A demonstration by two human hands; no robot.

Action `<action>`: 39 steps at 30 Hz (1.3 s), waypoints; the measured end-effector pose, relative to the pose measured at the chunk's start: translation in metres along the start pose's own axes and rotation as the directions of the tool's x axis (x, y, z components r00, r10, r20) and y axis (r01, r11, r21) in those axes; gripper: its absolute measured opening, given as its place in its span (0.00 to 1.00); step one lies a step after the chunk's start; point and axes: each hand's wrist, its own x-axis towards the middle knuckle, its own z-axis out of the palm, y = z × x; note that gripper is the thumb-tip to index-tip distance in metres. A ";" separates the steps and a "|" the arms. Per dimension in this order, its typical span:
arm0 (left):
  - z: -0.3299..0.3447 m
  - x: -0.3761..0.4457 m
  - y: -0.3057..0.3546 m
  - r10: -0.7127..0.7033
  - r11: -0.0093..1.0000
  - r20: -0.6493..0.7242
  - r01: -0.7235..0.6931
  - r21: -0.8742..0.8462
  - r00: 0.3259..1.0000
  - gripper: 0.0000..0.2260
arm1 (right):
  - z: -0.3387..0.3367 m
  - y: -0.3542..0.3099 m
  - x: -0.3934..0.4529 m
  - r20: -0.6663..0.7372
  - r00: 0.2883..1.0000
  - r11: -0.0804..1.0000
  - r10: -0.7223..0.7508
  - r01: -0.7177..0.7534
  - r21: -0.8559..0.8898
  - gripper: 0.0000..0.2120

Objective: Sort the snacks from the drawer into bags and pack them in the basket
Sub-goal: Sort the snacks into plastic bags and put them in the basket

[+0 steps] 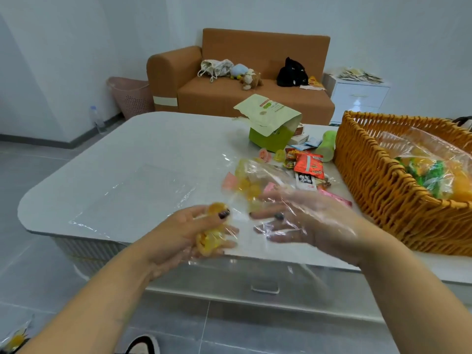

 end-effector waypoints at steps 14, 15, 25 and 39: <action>-0.021 0.021 0.003 0.109 0.876 -0.464 -0.306 -0.374 0.879 0.07 | -0.025 0.080 0.059 -0.485 0.874 0.655 -0.012 -0.360 -0.664 0.20; -0.021 0.022 0.006 0.098 0.870 -0.478 -0.309 -0.385 0.873 0.07 | -0.029 0.081 0.062 -0.519 0.854 0.658 -0.024 -0.377 -0.651 0.22; -0.025 0.021 0.002 -0.005 0.815 -0.645 -0.370 -0.446 0.764 0.10 | -0.010 0.081 0.090 -0.556 0.742 0.648 -0.376 -0.219 -0.730 0.12; -0.023 0.028 0.002 0.071 0.880 -0.571 -0.321 -0.349 0.818 0.11 | 0.016 0.102 0.154 -0.645 0.682 0.457 -0.344 -0.478 -0.750 0.27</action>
